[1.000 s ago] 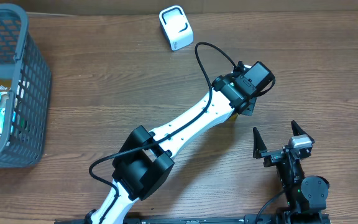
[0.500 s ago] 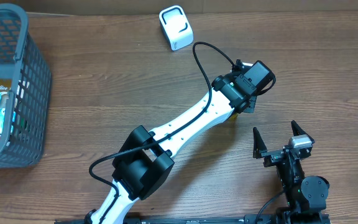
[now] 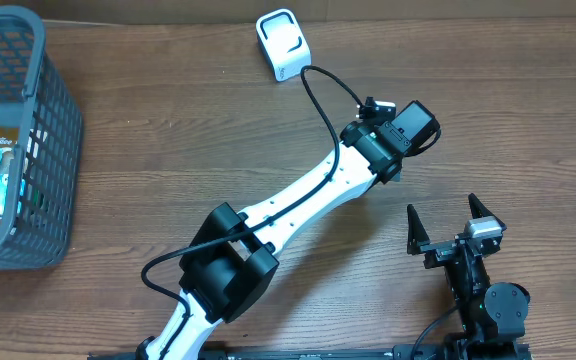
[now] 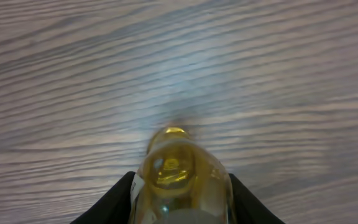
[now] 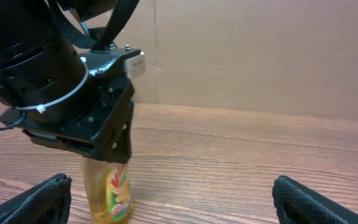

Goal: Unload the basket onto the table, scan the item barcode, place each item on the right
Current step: 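Hold the bottle under the scanner, then lower it onto the table, then open the left gripper and return it to the basket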

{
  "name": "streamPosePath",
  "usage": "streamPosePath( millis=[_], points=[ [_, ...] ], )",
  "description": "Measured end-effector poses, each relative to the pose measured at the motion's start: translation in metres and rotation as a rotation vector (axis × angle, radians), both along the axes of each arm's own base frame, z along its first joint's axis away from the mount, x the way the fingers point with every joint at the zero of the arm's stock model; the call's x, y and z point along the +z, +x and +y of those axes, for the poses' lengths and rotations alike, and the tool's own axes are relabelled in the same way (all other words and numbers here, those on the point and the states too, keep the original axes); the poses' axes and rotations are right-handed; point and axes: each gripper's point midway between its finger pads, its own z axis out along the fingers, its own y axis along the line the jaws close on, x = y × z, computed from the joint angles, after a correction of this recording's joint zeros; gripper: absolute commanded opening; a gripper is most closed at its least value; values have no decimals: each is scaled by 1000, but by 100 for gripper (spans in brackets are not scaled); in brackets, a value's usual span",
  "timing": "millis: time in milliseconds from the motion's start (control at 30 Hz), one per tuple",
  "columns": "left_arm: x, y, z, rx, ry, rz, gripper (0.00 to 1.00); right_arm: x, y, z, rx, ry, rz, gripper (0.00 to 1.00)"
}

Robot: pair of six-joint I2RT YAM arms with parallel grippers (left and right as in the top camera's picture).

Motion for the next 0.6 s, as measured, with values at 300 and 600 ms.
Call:
streamPosePath(
  millis=[300, 600],
  points=[
    [-1, 0, 16, 77, 36, 3, 79, 0, 0, 0, 0, 0, 0, 100],
    [19, 7, 19, 70, -15, -16, 100, 0, 0, 0, 0, 0, 0, 100]
  ],
)
